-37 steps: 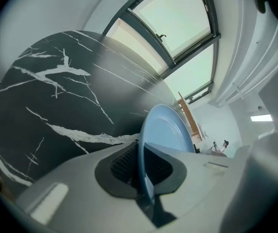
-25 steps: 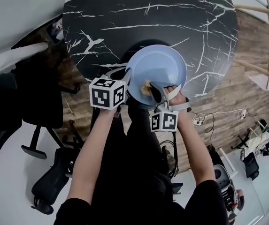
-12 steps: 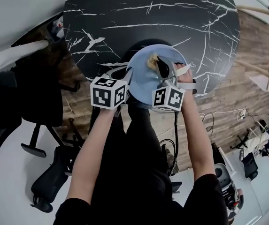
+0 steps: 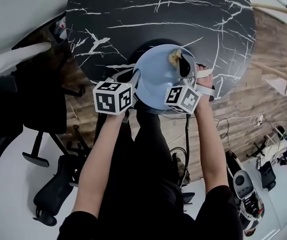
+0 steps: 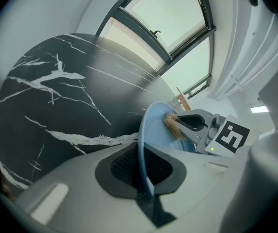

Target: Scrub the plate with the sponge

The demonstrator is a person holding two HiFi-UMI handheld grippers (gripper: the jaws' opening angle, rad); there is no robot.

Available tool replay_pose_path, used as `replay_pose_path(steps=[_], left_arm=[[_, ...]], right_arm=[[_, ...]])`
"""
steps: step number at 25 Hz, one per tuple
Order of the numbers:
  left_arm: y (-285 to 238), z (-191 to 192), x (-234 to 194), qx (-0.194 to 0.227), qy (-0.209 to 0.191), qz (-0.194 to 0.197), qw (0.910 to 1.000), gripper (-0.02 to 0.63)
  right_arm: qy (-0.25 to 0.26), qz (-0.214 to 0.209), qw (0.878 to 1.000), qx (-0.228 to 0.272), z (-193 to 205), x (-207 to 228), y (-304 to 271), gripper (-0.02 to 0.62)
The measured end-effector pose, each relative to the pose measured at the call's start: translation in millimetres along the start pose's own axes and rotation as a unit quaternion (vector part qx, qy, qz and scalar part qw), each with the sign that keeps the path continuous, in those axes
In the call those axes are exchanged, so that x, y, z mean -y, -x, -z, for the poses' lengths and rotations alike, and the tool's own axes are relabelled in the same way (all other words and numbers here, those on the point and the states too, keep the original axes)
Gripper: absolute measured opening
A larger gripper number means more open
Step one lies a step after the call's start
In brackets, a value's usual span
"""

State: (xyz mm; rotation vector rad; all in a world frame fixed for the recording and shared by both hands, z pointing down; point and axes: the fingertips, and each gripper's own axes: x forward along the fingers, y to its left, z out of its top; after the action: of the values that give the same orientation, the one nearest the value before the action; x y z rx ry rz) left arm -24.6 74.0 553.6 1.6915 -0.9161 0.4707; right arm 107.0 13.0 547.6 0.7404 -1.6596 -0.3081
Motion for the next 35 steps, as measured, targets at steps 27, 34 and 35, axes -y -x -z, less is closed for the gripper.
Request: replay_pose_path(steps=[27,34,35], left_arm=[[-2,3,4,-0.022,-0.047,0.003,0.9987,0.020],[-2,3,5,-0.031,-0.066,0.003,0.9973,0.023],[-2,3,5,-0.031,-0.067,0.003,0.9973,0.023]], right_arm=[[0.058,-0.201,0.971,0.115,-19,-140,103,0.020],[0.029,-0.151,0.984,0.093,-4,-91,69,0.020],[0.029,-0.146,0.985,0.092,-3,-85,64,0.020]])
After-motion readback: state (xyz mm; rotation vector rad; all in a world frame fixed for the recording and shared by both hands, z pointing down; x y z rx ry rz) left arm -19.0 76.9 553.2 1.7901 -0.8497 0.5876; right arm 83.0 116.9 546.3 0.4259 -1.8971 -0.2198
